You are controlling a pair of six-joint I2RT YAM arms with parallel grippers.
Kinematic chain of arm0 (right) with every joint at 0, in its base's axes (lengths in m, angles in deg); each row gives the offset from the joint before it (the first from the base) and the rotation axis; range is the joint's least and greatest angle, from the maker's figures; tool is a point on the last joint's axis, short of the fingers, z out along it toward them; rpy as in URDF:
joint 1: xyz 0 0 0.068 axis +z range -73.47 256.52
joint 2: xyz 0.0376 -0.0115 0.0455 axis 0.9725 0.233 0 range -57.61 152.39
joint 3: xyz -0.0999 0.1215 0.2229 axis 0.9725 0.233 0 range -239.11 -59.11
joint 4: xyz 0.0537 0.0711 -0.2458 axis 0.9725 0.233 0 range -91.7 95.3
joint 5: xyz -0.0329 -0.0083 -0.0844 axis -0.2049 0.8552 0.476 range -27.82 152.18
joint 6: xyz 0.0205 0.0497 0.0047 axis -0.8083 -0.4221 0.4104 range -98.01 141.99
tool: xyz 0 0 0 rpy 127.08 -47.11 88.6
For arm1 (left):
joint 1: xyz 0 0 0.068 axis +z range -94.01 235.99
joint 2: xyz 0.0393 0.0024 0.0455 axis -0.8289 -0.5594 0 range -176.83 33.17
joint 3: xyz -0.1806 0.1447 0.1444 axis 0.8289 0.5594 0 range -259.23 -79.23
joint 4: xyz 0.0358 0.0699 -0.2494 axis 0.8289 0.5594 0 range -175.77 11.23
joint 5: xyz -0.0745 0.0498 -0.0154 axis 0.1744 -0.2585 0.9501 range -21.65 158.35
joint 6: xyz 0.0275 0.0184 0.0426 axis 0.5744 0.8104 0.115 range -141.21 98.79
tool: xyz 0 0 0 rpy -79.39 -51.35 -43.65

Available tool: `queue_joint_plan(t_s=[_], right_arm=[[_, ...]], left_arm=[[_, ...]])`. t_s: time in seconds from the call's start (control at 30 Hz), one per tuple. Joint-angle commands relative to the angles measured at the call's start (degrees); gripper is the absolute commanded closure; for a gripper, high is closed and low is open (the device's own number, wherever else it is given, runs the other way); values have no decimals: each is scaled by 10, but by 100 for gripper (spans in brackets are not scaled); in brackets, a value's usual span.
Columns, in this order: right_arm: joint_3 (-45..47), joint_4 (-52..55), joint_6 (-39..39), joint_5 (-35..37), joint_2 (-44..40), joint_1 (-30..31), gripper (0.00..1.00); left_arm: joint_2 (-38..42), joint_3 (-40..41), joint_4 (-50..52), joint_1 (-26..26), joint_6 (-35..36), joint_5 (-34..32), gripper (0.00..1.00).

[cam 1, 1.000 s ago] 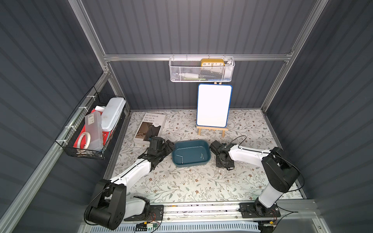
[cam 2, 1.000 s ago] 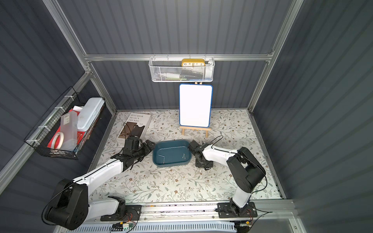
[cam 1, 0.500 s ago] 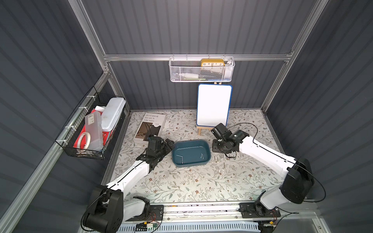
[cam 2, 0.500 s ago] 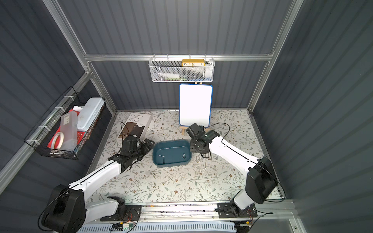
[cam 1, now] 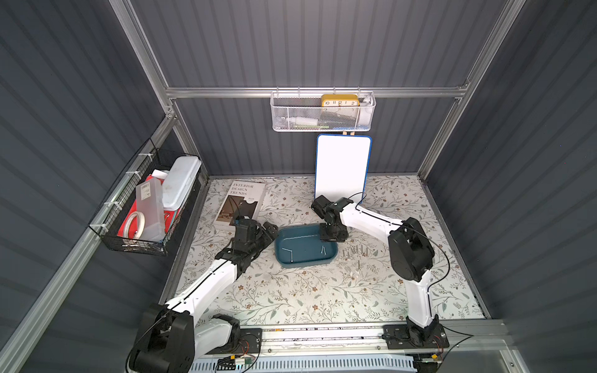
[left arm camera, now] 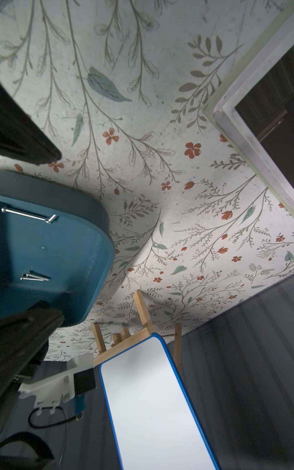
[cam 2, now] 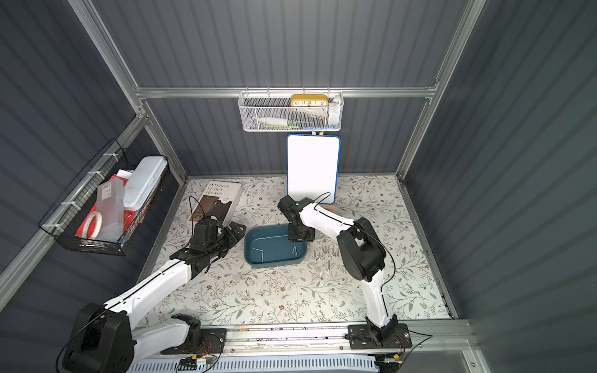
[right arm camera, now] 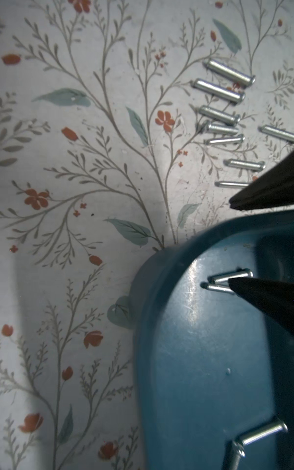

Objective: Take out the screws from the storage box
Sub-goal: Adjust the storage box at the center of the board.

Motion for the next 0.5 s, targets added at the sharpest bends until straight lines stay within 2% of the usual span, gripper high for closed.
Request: queue_joint_plan(t_s=[0.0,0.37,0.47], right_arm=[[-20,32,-3,25,10,1,57],[-43,59,-9,5,20,0,99],[-55,84,-4,-13,21,0,100]], left_arm=[[12,-12,12,1,-9,-3,7],[23,-12,19,1,-8,-11,8],[28,-21,27,1,-8,-13,7]])
